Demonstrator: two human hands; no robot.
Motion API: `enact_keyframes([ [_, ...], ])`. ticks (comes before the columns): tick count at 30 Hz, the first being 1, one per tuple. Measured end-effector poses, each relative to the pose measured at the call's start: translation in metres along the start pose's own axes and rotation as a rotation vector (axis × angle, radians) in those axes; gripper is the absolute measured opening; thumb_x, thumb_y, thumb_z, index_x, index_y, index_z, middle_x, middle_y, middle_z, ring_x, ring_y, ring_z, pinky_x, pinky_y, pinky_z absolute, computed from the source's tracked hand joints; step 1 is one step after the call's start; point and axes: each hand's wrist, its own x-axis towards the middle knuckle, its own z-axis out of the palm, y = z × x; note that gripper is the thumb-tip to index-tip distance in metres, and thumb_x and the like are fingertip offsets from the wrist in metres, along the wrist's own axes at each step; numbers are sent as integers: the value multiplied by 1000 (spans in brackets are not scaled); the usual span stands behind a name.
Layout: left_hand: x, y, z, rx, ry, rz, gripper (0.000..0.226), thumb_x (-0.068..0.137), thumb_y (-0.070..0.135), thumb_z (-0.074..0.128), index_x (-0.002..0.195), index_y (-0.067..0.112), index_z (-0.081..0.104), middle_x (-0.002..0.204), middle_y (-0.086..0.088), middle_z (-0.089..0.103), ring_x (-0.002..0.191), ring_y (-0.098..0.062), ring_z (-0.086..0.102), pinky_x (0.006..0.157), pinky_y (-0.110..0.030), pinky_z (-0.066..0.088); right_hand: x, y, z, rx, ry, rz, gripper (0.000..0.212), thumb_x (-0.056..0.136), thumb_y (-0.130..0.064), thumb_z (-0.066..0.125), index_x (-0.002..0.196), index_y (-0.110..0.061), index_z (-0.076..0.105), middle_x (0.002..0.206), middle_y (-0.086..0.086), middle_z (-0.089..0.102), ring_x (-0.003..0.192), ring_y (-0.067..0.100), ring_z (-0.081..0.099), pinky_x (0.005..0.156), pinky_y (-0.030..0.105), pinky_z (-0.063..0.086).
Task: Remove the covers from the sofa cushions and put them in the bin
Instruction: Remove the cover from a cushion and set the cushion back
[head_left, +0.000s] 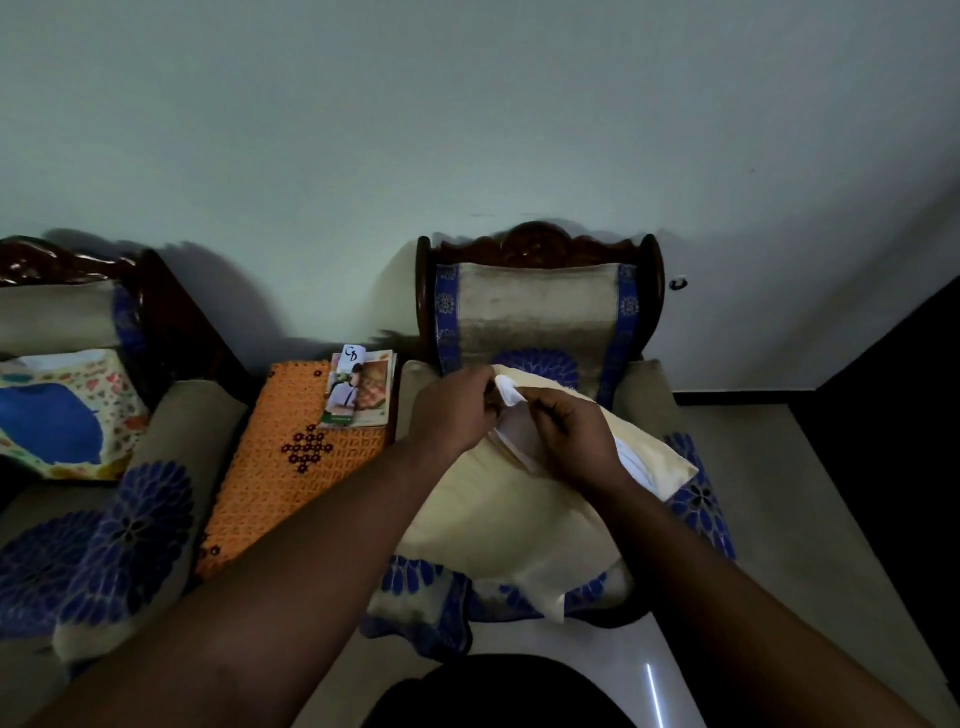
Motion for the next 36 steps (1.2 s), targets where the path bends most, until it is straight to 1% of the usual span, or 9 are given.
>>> enact_keyframes([
  [4, 1, -7, -8, 20, 124, 139, 15, 95, 30, 59, 107, 25, 65, 102, 1, 71, 90, -21, 66, 64, -27, 36, 3, -17, -7, -200, -58, -20, 36, 102, -36, 45, 133, -34, 64, 124, -11, 70, 107, 1, 63, 86, 8, 39],
  [8, -4, -14, -12, 7, 239, 233, 31, 95, 31, 42, 107, 19, 68, 99, -6, 70, 80, -30, 68, 62, -40, 54, 13, -39, -5, -417, -286, 264, 60, 101, -62, 30, 156, -40, 28, 144, 1, 56, 126, 24, 57, 104, 34, 43],
  [12, -3, -11, -33, 62, 360, 207, 40, 87, 29, 43, 109, 12, 71, 97, -12, 72, 76, -35, 70, 61, -39, 57, 3, -64, 5, -852, -81, -243, 68, 98, -45, 15, 154, -16, 40, 81, 8, 70, 56, 25, 64, 48, 30, 35],
  [16, -2, -6, -51, 6, 379, 168, 45, 85, 31, 41, 109, 10, 73, 95, -14, 73, 80, -37, 70, 65, -40, 58, -7, -61, 17, -883, -170, -210, 59, 94, -34, 33, 146, -11, 49, 65, 4, 62, 40, 23, 52, 41, 24, 25],
  [20, -22, 11, -45, 38, 396, 377, 37, 89, 26, 48, 107, 6, 73, 97, -14, 73, 73, -33, 70, 60, -38, 58, 8, -68, 13, -719, -156, -37, 42, 96, -37, 57, 132, -16, 59, 108, 6, 70, 90, 24, 69, 69, 32, 48],
  [23, -30, 16, -44, 105, 519, 461, 29, 91, 22, 51, 103, 5, 73, 94, -13, 71, 69, -31, 67, 51, -36, 53, 21, -64, 10, -629, -18, -116, 32, 81, -29, 70, 109, -13, 68, 111, 11, 64, 101, 32, 61, 83, 41, 52],
  [28, -29, 12, -62, 262, 669, 492, 25, 95, 21, 56, 109, 7, 70, 97, -12, 69, 75, -31, 67, 58, -37, 52, 18, -48, 4, -264, 89, -301, 48, 101, -24, 57, 146, -13, 48, 158, 19, 31, 148, 32, 23, 121, 41, 19],
  [32, -25, 15, -84, 316, 667, 403, 20, 90, 19, 60, 106, 13, 68, 108, -9, 66, 91, -32, 58, 75, -41, 43, 11, -38, -18, -297, -78, -459, 60, 103, -38, 41, 158, -18, 27, 168, 12, 11, 156, 29, 2, 122, 52, 9],
  [36, -30, 29, -82, 393, 622, 514, 20, 91, 19, 58, 107, 15, 67, 113, -2, 67, 97, -30, 61, 80, -42, 39, 16, -47, -20, -511, -50, -499, 58, 94, -48, 41, 136, -13, 57, 142, 16, 51, 137, 33, 40, 106, 51, 33],
])
